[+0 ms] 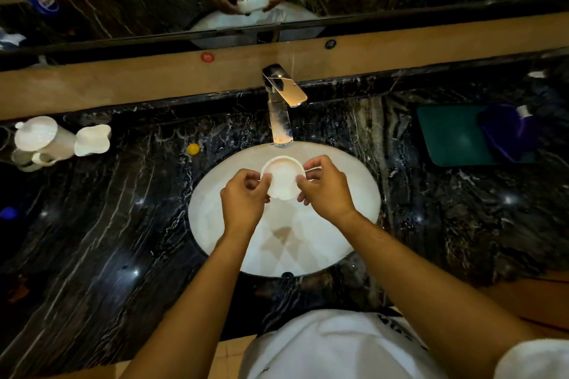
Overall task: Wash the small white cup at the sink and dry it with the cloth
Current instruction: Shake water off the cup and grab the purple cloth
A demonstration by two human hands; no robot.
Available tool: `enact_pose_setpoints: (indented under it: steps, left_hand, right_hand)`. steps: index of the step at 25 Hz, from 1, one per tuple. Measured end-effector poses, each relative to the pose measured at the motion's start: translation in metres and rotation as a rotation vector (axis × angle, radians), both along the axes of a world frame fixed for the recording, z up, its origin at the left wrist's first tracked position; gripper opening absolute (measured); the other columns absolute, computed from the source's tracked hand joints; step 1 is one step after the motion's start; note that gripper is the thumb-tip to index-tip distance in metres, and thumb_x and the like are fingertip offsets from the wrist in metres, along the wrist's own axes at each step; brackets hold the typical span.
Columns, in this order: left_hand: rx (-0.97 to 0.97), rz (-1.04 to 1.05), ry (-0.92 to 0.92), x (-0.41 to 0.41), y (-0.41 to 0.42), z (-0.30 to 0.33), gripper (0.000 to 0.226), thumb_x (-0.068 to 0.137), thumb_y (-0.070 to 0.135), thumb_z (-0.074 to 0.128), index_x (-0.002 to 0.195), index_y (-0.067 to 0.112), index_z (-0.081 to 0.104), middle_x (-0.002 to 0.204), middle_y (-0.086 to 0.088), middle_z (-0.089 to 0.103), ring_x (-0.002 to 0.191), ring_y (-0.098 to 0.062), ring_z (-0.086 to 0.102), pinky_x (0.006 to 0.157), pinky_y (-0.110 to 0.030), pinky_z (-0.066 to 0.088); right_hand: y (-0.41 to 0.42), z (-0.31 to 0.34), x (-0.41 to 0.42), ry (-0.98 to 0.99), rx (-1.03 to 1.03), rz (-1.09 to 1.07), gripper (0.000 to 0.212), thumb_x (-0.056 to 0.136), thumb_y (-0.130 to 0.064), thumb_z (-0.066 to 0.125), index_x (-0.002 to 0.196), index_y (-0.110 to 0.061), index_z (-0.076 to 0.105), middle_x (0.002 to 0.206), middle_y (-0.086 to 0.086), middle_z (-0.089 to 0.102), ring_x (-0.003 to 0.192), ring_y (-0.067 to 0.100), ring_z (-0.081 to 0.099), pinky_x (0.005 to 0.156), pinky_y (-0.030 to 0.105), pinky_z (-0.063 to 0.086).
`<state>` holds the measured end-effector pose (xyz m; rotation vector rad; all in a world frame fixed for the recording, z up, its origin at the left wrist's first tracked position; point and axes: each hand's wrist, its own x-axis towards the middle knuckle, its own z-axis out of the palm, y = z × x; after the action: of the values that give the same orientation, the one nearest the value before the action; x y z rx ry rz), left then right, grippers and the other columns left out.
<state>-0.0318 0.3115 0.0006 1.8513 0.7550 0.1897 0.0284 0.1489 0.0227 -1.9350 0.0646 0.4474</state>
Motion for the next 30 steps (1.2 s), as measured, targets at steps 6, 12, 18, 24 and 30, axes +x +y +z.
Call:
enact_pose_setpoints:
  steps: [6, 12, 18, 24, 30]
  left_hand:
    - [0.023, -0.126, 0.066, -0.001, -0.039, -0.001, 0.019, 0.095, 0.031, 0.065, 0.114, 0.025, 0.067, 0.083, 0.005, 0.074, 0.067, -0.011, 0.072, 0.067, -0.032, 0.059]
    - [-0.21, -0.066, 0.181, 0.006, -0.094, 0.005, 0.012, 0.096, 0.019, 0.063, 0.102, 0.028, 0.06, 0.1, 0.003, 0.066, 0.089, -0.022, 0.071, 0.055, -0.027, 0.06]
    - [-0.932, 0.092, 0.146, 0.023, -0.168, 0.017, 0.026, 0.093, -0.003, 0.048, 0.112, 0.008, 0.064, 0.117, -0.022, 0.068, 0.104, -0.041, 0.068, 0.067, -0.048, 0.063]
    - [-1.028, 0.109, 0.169, 0.06, -0.237, 0.022, 0.032, 0.095, -0.006, 0.044, 0.122, 0.003, 0.058, 0.133, -0.03, 0.055, 0.116, -0.052, 0.058, 0.07, -0.057, 0.062]
    - [-1.022, 0.12, 0.185, 0.091, -0.284, 0.017, 0.027, 0.095, -0.007, 0.046, 0.111, 0.008, 0.061, 0.125, -0.025, 0.058, 0.111, -0.049, 0.06, 0.064, -0.054, 0.063]
  right_hand:
    - [-0.037, -0.012, -0.011, 0.092, -0.023, -0.078, 0.019, 0.091, -0.013, 0.065, 0.101, -0.022, 0.053, 0.084, 0.001, 0.074, 0.049, 0.018, 0.07, 0.044, 0.021, 0.052]
    - [-0.087, -0.019, -0.013, 0.147, -0.019, -0.103, 0.012, 0.092, -0.016, 0.064, 0.098, -0.018, 0.054, 0.073, 0.006, 0.073, 0.046, 0.016, 0.067, 0.043, 0.027, 0.05]
    - [-0.146, -0.011, -0.007, 0.141, -0.019, -0.058, 0.007, 0.095, -0.027, 0.062, 0.092, -0.022, 0.058, 0.063, 0.004, 0.072, 0.049, 0.014, 0.066, 0.053, 0.03, 0.052]
    - [-0.239, -0.004, 0.063, -0.122, -0.215, -0.066, 0.013, 0.093, -0.023, 0.063, 0.088, -0.015, 0.071, 0.095, 0.005, 0.071, 0.087, 0.019, 0.063, 0.081, 0.035, 0.05]
    - [-0.349, 0.003, 0.188, -0.338, -0.748, -0.269, 0.041, 0.085, -0.028, 0.069, 0.122, -0.014, 0.059, 0.13, 0.019, 0.049, 0.118, 0.041, 0.047, 0.099, 0.046, 0.041]
